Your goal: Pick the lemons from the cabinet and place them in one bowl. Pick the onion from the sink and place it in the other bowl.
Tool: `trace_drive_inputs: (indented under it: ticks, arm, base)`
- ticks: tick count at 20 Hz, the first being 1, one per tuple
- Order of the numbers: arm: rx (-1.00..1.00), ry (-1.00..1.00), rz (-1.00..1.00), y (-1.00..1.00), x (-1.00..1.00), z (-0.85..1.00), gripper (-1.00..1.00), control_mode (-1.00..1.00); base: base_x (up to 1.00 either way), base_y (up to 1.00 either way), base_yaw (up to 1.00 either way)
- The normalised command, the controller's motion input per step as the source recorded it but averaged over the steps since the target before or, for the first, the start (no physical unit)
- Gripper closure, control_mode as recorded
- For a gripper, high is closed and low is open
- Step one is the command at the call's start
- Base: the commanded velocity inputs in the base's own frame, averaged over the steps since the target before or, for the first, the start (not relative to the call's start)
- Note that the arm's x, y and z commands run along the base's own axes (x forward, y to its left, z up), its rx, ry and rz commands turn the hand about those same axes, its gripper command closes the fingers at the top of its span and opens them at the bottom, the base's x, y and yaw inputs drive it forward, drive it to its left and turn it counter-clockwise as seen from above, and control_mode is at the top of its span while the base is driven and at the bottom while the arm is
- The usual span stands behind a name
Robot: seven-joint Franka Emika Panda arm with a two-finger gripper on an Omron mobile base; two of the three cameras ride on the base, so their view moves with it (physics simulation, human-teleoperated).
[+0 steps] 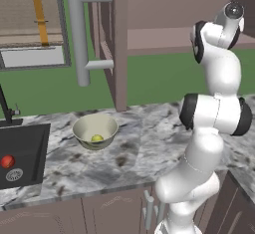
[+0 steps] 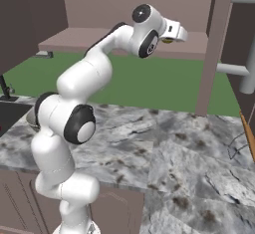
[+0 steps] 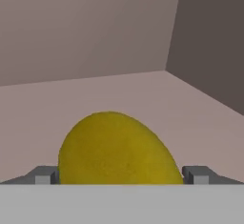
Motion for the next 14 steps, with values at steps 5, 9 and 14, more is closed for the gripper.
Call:
trace_drive_inputs:
  ticks: [5, 9, 14]
  arm:
    - [0.00, 0.00, 0.00, -0.01, 0.21, -0.02, 1.00, -1.00]
    - [0.00, -0.01, 0.00, 0.01, -0.02, 0.00, 1.00, -1.00]
    - [-0.01, -0.10, -0.05, 0.31, -0.27, 0.01, 1.00, -1.00]
  base:
    - [0.00, 0.00, 0.00]
    - [0.00, 0.00, 0.00]
    - [0.00, 0.00, 0.00]
